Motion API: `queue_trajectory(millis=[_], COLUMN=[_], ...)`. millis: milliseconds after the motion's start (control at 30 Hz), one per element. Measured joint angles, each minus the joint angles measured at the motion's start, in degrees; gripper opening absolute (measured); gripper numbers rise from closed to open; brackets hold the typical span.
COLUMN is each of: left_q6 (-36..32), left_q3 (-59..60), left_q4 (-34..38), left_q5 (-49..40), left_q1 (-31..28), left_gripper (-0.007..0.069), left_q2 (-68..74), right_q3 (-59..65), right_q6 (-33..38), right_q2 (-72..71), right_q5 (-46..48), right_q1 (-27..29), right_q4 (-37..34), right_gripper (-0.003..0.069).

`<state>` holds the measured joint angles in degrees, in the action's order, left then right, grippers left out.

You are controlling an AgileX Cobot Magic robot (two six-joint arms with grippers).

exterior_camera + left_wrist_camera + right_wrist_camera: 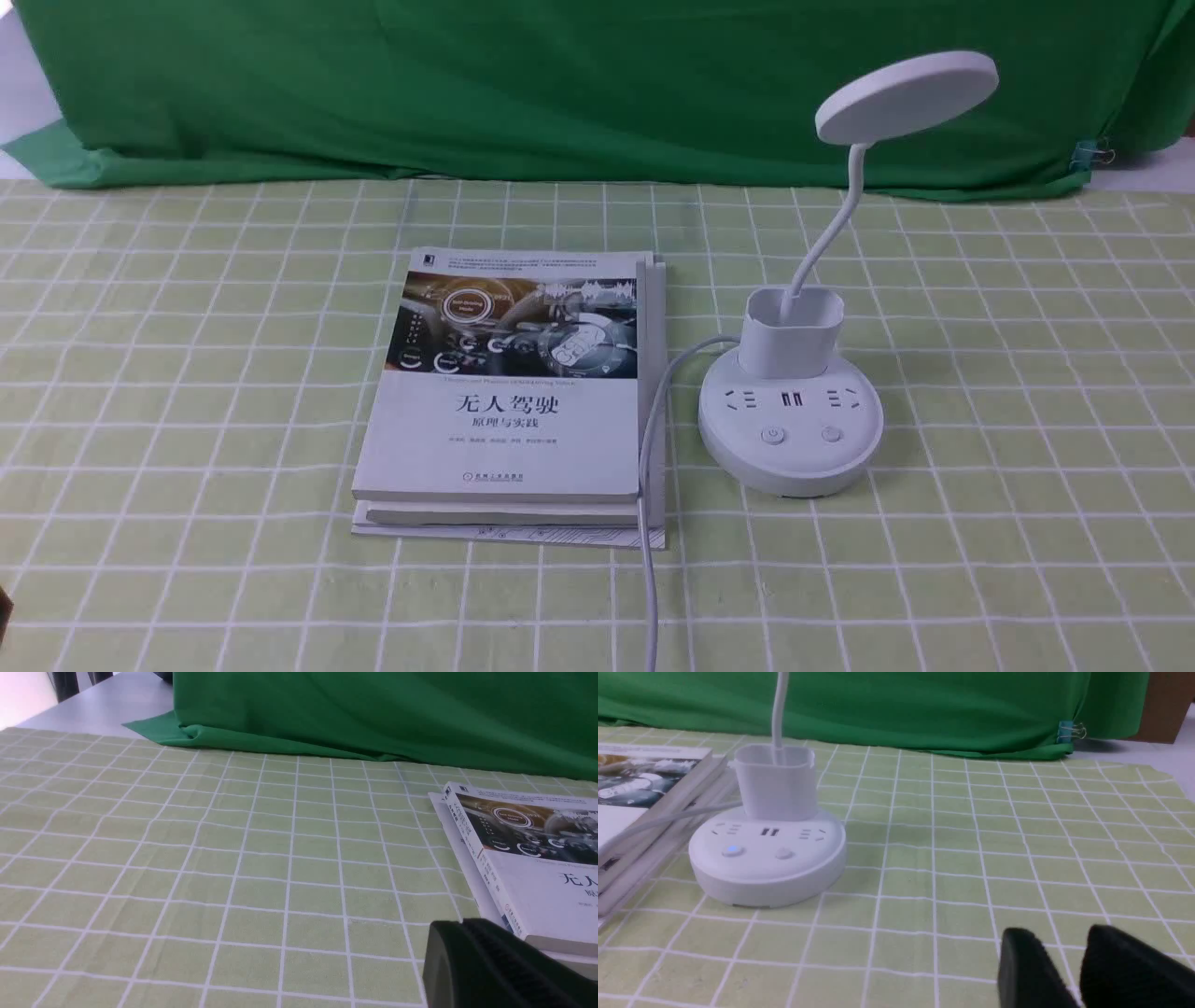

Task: Turn on the table lamp on the green coffee tablecloth with your hand.
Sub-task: 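Press the button on the base of the white desk lamp with the right gripper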

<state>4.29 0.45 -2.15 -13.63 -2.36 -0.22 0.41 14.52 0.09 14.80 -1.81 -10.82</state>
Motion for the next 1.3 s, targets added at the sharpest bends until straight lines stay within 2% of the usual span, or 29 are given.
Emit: queue_trajectory(millis=[1000, 1167, 1267, 1300], left_q6=[0.0, 0.0, 0.0, 0.0], left_q3=[0.0, 0.0, 0.0, 0.0], left_q4=[0.0, 0.0, 0.0, 0.0], left_q5=[0.1, 0.1, 0.1, 0.1], left_q1=[0.0, 0.0, 0.0, 0.0], left_gripper=[0.0003, 0.0003, 0.0003, 0.0003], left_q2=[0.0, 0.0, 0.0, 0.0], right_q3=[0.0, 0.0, 0.0, 0.0], right_q6=[0.0, -0.2, -2.4, -6.1], right_q2=[0.0, 0.0, 0.0, 0.0], right_q5=[-0.2, -2.4, -3.4, -4.7], right_q1=[0.0, 0.0, 0.0, 0.0], right_q4=[0.0, 0.0, 0.0, 0.0], right_gripper=[0.0242, 0.0242, 0.0244, 0.0244])
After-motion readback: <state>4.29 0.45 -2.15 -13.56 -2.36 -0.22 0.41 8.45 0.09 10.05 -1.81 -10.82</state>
